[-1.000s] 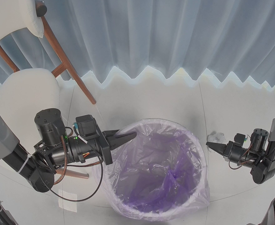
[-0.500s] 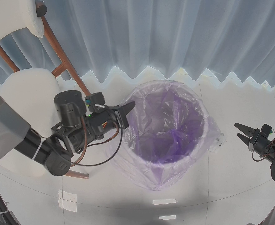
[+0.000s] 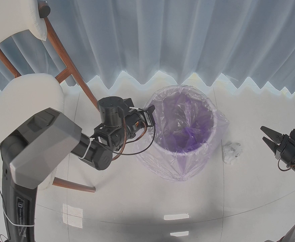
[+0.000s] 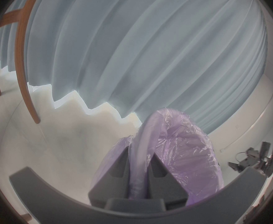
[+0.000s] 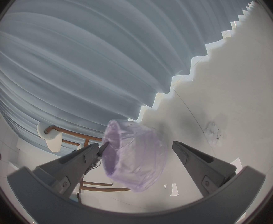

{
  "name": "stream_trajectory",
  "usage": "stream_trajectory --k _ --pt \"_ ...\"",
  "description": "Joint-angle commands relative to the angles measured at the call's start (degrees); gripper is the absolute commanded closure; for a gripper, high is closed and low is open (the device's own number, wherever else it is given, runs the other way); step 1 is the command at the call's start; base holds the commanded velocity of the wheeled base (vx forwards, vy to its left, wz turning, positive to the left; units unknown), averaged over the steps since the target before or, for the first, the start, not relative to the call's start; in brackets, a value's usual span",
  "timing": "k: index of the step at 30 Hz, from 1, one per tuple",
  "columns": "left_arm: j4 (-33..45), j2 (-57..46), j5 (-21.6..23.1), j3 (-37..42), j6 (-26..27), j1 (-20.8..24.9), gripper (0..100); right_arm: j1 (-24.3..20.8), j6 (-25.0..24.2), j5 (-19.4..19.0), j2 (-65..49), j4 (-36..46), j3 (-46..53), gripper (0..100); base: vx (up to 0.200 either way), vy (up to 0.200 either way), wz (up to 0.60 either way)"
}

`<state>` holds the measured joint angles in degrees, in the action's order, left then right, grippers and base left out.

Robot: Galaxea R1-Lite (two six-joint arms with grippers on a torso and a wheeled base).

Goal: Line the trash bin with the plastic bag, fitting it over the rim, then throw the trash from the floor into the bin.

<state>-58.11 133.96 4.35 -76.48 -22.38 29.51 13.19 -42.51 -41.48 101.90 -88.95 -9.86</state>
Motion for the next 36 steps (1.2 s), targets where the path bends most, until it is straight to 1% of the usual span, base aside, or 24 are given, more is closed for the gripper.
stream_trajectory --k 1,6,14,23,24,30,32,35,36 --pt "5.38 12.38 -4.70 -13.43 -0.12 -0.42 100 0.17 -0.03 0.79 -4.25 -0.87 2.83 0 0.000 0.000 0.00" --pt "8.19 16.42 -7.16 -18.70 0.06 0.37 100 0.08 0.06 1.05 -5.49 -0.87 4.24 0 0.000 0.000 0.00" --pt "7.66 19.14 -10.15 -18.97 -0.03 0.63 100 0.08 0.32 1.14 -6.01 -0.87 4.33 0 0.000 0.000 0.00" --pt "7.75 18.70 -11.12 -18.44 -0.03 0.72 100 -0.09 0.32 1.14 -6.89 -0.87 6.43 0 0.000 0.000 0.00" --pt "7.75 18.70 -11.21 -18.17 -0.03 0.81 0 -0.09 0.32 1.14 -6.89 -0.87 6.61 0 0.000 0.000 0.00" --pt "6.78 18.35 -11.91 -17.91 0.06 1.07 0 -0.01 0.32 1.14 -6.80 -0.87 6.87 0 0.000 0.000 0.00" --pt "4.50 17.56 -12.88 -17.56 0.15 1.07 0 -0.01 0.41 1.14 -6.72 -0.87 7.23 0 0.000 0.000 0.00" --pt "3.27 13.43 -12.97 -13.16 -0.03 1.07 0 -0.01 1.20 1.14 -6.80 -0.87 8.10 0 0.000 0.000 0.00" --pt "3.27 13.43 -12.97 -13.16 -0.03 1.07 0 -0.01 1.20 1.14 -6.80 -0.87 8.10 0 0.000 0.000 0.00"
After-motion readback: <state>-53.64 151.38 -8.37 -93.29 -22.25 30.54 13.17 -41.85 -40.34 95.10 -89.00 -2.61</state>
